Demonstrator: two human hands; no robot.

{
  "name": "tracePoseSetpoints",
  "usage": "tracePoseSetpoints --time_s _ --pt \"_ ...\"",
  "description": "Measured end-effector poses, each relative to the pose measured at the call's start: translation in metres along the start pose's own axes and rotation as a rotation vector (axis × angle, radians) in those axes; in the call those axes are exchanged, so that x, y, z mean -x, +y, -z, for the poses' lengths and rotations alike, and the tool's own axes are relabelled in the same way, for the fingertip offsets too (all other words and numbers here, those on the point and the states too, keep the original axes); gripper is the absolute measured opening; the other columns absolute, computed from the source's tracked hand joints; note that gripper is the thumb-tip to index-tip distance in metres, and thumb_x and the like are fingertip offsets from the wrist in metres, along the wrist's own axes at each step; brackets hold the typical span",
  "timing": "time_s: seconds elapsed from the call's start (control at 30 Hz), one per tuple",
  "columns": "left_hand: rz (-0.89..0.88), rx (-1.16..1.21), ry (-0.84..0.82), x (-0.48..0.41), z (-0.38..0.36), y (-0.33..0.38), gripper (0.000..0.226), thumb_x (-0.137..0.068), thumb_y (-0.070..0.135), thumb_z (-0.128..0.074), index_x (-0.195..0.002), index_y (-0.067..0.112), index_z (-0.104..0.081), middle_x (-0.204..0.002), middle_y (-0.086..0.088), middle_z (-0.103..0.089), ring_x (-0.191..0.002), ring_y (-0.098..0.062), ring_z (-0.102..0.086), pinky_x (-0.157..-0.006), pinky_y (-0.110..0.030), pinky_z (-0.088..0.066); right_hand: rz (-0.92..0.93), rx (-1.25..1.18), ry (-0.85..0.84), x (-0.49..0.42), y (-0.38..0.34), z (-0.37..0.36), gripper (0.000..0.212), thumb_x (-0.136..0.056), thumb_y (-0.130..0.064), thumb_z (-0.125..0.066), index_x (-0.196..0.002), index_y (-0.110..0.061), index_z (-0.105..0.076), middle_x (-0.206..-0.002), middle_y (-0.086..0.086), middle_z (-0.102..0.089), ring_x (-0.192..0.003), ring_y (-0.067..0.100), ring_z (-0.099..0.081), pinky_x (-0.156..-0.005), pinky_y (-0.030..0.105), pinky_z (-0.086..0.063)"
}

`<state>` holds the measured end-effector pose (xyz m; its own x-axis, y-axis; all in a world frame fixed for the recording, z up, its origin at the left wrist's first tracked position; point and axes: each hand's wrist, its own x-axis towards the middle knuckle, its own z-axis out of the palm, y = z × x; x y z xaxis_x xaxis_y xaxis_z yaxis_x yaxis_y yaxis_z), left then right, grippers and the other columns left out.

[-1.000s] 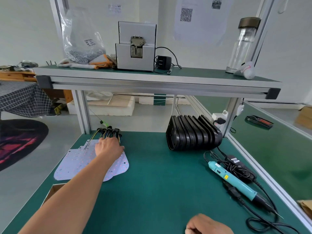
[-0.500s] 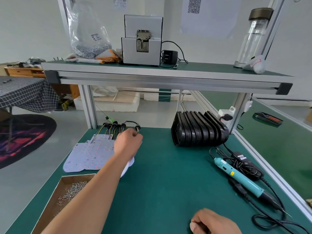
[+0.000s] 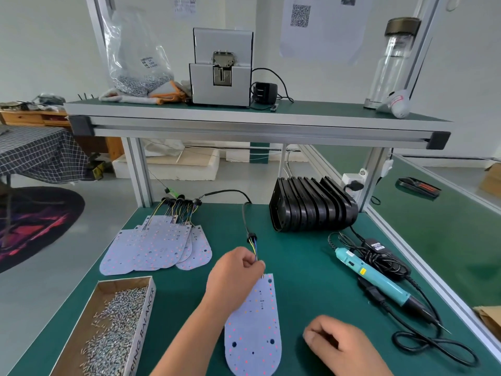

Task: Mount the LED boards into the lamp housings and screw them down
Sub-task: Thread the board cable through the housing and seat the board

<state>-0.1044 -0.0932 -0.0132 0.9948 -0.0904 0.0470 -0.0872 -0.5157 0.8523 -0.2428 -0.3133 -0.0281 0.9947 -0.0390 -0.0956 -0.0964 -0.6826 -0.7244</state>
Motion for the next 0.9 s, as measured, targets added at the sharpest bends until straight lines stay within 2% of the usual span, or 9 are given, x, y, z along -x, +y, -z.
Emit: tracePoseSetpoints --time_s 0.1,0.2,0.3,0.4,0.5,0.57,0.67,0.8,0.9 --pt "-0.028 0.216 -0.217 0.006 0.006 -0.002 0.025 -0.086 0.038 -0.079 -0.084 0.017 -0.068 -0.067 0.01 -0.059 -0.062 -0.013 -0.044 -0.063 -0.028 -0.037 -0.042 -0.354 -0.001 -0.014 -0.001 0.009 0.018 -0.103 -0.028 -0.067 -0.088 -0.029 -0.078 -0.081 0.007 -0.075 -0.064 0.016 -0.064 -0.055 0.028 -0.046" --pt "-0.09 0.232 -0.42 0.013 0.009 -0.004 0.022 -0.083 0.04 -0.083 -0.08 0.024 -0.068 -0.07 0.011 -0.061 -0.064 -0.01 -0.048 -0.062 -0.022 -0.039 -0.07 -0.604 0.081 -0.043 -0.011 0.003 0.035 -0.099 -0.045 -0.063 -0.104 -0.014 -0.079 -0.089 0.014 -0.077 -0.071 0.022 -0.067 -0.058 0.034 -0.049" --pt "-0.137 0.194 -0.543 0.016 0.008 -0.002 0.019 -0.082 0.038 -0.084 -0.08 0.027 -0.069 -0.07 0.012 -0.061 -0.064 -0.009 -0.048 -0.062 -0.021 -0.039 -0.08 -0.647 0.051 -0.079 -0.031 -0.01 0.045 -0.109 -0.048 -0.054 -0.111 -0.008 -0.075 -0.09 0.009 -0.079 -0.075 0.02 -0.07 -0.067 0.034 -0.052" --pt "-0.147 0.165 -0.636 0.017 0.007 -0.002 0.019 -0.082 0.036 -0.085 -0.079 0.029 -0.067 -0.071 0.011 -0.063 -0.065 -0.01 -0.05 -0.066 -0.024 -0.04 0.012 -0.606 0.042 -0.103 -0.05 -0.023 0.057 -0.101 -0.057 -0.061 -0.088 -0.001 -0.066 -0.072 -0.005 -0.065 -0.068 0.013 -0.059 -0.066 0.03 -0.047" --pt "-0.161 0.157 -0.67 0.015 0.007 -0.006 0.019 -0.083 0.037 -0.085 -0.077 0.031 -0.068 -0.069 0.013 -0.06 -0.064 -0.008 -0.048 -0.063 -0.022 -0.038 0.093 -0.589 0.058 -0.111 -0.054 -0.032 0.043 -0.087 -0.055 -0.069 -0.072 -0.015 -0.063 -0.065 -0.009 -0.058 -0.062 0.011 -0.051 -0.061 0.023 -0.043" --pt "-0.149 0.144 -0.693 0.014 0.006 -0.006 0.018 -0.084 0.035 -0.085 -0.078 0.031 -0.069 -0.07 0.013 -0.061 -0.065 -0.007 -0.049 -0.063 -0.021 -0.039 0.089 -0.637 0.047 -0.113 -0.049 -0.032 0.04 -0.086 -0.051 -0.071 -0.075 -0.013 -0.066 -0.069 -0.003 -0.063 -0.066 0.014 -0.056 -0.066 0.028 -0.045" --pt "-0.145 0.163 -0.751 0.014 0.005 -0.005 0.007 -0.088 0.027 -0.083 -0.088 0.029 -0.076 -0.085 0.005 -0.071 -0.078 -0.009 -0.06 -0.077 -0.027 -0.048 0.076 -0.712 0.036 -0.111 -0.044 -0.028 0.039 -0.082 -0.047 -0.07 -0.083 -0.008 -0.067 -0.076 0.006 -0.066 -0.071 0.017 -0.062 -0.071 0.034 -0.047" --pt "-0.02 0.477 -0.681 0.011 0.015 -0.007 0.021 -0.087 0.027 -0.068 -0.101 0.017 -0.081 -0.114 -0.014 -0.078 -0.098 -0.015 -0.071 -0.083 -0.029 -0.055 0.153 -0.826 0.05 -0.105 -0.042 -0.02 0.026 -0.086 -0.032 -0.062 -0.083 -0.007 -0.069 -0.087 0.018 -0.074 -0.072 0.024 -0.066 -0.065 0.032 -0.052" --pt "0.089 0.722 -0.517 0.009 0.01 -0.005 0.031 -0.085 0.035 -0.06 -0.095 0.01 -0.075 -0.112 -0.023 -0.076 -0.096 -0.028 -0.072 -0.079 -0.038 -0.058 0.137 -1.011 -0.001 -0.104 -0.037 -0.011 0.019 -0.082 -0.02 -0.056 -0.088 -0.005 -0.066 -0.083 0.019 -0.064 -0.072 0.028 -0.063 -0.065 0.034 -0.052"
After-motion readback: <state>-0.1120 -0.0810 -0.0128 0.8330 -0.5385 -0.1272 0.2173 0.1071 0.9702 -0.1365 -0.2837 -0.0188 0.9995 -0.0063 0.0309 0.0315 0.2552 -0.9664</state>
